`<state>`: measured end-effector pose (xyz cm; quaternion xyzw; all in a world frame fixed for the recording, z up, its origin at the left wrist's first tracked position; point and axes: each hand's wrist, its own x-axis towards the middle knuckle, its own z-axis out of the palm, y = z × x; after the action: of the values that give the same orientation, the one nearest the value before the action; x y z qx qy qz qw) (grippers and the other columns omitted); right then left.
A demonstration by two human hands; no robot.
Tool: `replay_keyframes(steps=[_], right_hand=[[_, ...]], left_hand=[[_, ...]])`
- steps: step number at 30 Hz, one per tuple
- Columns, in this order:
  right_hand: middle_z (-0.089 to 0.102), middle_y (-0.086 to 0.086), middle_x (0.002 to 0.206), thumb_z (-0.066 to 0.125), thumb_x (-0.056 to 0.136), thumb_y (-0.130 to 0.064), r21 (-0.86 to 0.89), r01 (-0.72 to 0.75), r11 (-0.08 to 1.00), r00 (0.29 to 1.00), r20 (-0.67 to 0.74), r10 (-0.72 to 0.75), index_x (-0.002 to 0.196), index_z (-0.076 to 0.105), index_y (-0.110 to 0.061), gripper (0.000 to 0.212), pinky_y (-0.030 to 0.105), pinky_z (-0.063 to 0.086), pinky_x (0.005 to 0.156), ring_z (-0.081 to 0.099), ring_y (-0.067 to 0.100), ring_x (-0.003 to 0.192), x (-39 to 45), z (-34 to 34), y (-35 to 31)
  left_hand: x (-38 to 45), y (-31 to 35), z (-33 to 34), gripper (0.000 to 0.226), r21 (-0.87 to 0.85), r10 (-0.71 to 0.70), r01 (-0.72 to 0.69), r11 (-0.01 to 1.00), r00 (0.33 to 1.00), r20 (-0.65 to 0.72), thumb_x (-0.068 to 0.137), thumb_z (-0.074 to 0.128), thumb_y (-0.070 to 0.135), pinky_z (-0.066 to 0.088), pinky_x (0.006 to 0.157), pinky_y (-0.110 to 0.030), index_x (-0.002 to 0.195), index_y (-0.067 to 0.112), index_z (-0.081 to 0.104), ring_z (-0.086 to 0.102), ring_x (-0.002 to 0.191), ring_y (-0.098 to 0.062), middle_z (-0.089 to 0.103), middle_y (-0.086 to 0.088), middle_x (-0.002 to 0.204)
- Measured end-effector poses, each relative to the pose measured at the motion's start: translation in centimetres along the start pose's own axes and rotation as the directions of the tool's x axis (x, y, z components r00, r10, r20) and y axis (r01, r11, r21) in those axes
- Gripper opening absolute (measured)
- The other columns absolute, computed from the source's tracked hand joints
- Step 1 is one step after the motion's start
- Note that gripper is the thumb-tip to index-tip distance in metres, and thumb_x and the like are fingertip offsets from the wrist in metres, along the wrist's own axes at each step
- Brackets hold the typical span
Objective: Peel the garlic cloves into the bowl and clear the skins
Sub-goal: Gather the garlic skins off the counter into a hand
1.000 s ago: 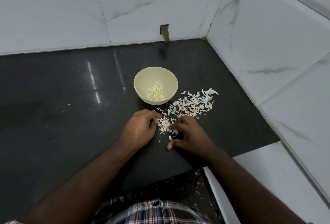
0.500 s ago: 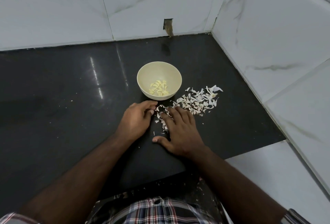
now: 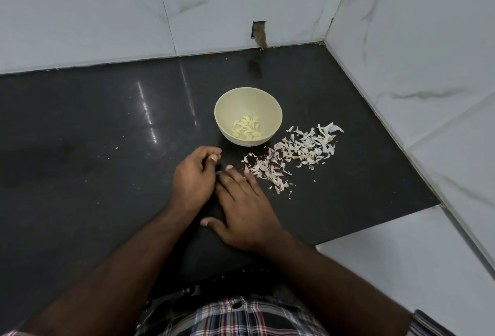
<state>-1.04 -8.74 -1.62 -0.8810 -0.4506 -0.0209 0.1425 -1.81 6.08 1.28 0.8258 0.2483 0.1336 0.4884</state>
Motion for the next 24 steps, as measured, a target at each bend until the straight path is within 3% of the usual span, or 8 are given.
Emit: replay_keyframes(steps=[3, 6, 10, 12, 15, 18, 21, 24], right_hand=[[0.046, 0.010, 0.152, 0.043, 0.095, -0.056, -0.059, -0.035, 0.998, 0.999, 0.005, 0.036, 0.142, 0.050, -0.008, 0.068, 0.053, 0.021, 0.120, 0.030, 0.027, 0.148, 1.2, 0.3, 0.6], [0.053, 0.007, 0.146, 0.045, 0.097, -0.044, -0.097, -0.097, 0.991, 0.995, -0.019, 0.095, 0.135, 0.058, -0.011, 0.052, 0.052, 0.029, 0.118, 0.040, 0.028, 0.142, 2.0, 0.2, 3.8], [0.060, 0.012, 0.138, 0.047, 0.096, -0.029, 0.039, -0.229, 0.973, 0.967, -0.108, 0.232, 0.127, 0.064, -0.007, 0.042, 0.045, 0.034, 0.116, 0.050, 0.031, 0.134, 1.7, -1.2, 6.2], [0.058, 0.013, 0.140, 0.049, 0.097, -0.026, 0.130, -0.143, 0.981, 0.985, -0.077, 0.153, 0.128, 0.062, -0.006, 0.040, 0.038, 0.030, 0.118, 0.048, 0.029, 0.135, 1.2, -1.4, 3.8], [0.059, 0.013, 0.137, 0.052, 0.098, -0.023, 0.266, 0.112, 0.957, 0.991, 0.041, -0.127, 0.128, 0.062, -0.005, 0.036, 0.036, 0.031, 0.119, 0.049, 0.026, 0.135, -0.5, -0.6, -0.7], [0.058, 0.011, 0.140, 0.055, 0.097, -0.021, 0.285, 0.181, 0.941, 0.971, 0.100, -0.217, 0.129, 0.063, -0.007, 0.036, 0.038, 0.030, 0.120, 0.049, 0.024, 0.135, -1.3, 0.0, -0.3], [0.053, 0.009, 0.146, 0.049, 0.099, -0.021, 0.241, 0.077, 0.968, 0.984, 0.138, -0.112, 0.134, 0.060, -0.008, 0.039, 0.044, 0.028, 0.121, 0.044, 0.022, 0.141, -0.5, -0.4, 2.5], [0.052, 0.013, 0.147, 0.051, 0.097, -0.023, 0.246, -0.060, 0.968, 0.998, 0.045, 0.050, 0.135, 0.058, -0.004, 0.043, 0.043, 0.030, 0.119, 0.041, 0.025, 0.142, 0.2, -1.5, 3.0]], left_hand=[[-0.4, -0.1, 0.0, 0.022, 0.014, 0.011, -0.011, 1.000, 1.000, -0.026, 0.101, 0.054, 0.018, 0.047, 0.089, -0.020, 0.113, 0.027, 0.070, 0.063, 0.099, -0.001, 0.067, 0.020, 0.103], [-0.7, -0.5, -0.3, 0.022, 0.017, 0.036, -0.036, 0.999, 0.999, -0.005, 0.100, 0.057, 0.017, 0.044, 0.086, -0.012, 0.116, 0.026, 0.069, 0.061, 0.099, 0.002, 0.065, 0.022, 0.103], [-0.7, -1.3, -0.7, 0.024, 0.039, 0.061, -0.062, 0.997, 0.998, 0.032, 0.099, 0.057, 0.014, 0.042, 0.085, -0.009, 0.115, 0.025, 0.071, 0.062, 0.099, 0.004, 0.067, 0.022, 0.104], [-0.3, -1.4, -0.7, 0.026, 0.043, 0.068, -0.069, 0.997, 0.997, 0.030, 0.100, 0.054, 0.009, 0.043, 0.086, -0.006, 0.113, 0.024, 0.071, 0.061, 0.095, 0.008, 0.067, 0.021, 0.102], [0.3, -1.3, -0.7, 0.028, 0.012, 0.064, -0.064, 0.998, 0.998, 0.005, 0.100, 0.052, 0.007, 0.038, 0.081, 0.002, 0.112, 0.024, 0.071, 0.058, 0.090, 0.020, 0.068, 0.020, 0.101], [0.5, -1.4, -0.9, 0.029, -0.014, 0.068, -0.068, 0.998, 0.998, 0.002, 0.101, 0.050, 0.007, 0.037, 0.080, 0.004, 0.115, 0.023, 0.069, 0.058, 0.093, 0.021, 0.068, 0.020, 0.104], [0.3, -1.8, -1.0, 0.029, -0.026, 0.072, -0.072, 0.997, 0.997, -0.006, 0.100, 0.051, 0.006, 0.038, 0.084, 0.003, 0.118, 0.021, 0.069, 0.057, 0.096, 0.019, 0.069, 0.016, 0.109], [0.2, -1.9, -0.9, 0.030, -0.042, 0.068, -0.068, 0.997, 0.998, -0.006, 0.100, 0.050, 0.006, 0.038, 0.085, 0.002, 0.119, 0.022, 0.068, 0.057, 0.099, 0.018, 0.068, 0.017, 0.110]])
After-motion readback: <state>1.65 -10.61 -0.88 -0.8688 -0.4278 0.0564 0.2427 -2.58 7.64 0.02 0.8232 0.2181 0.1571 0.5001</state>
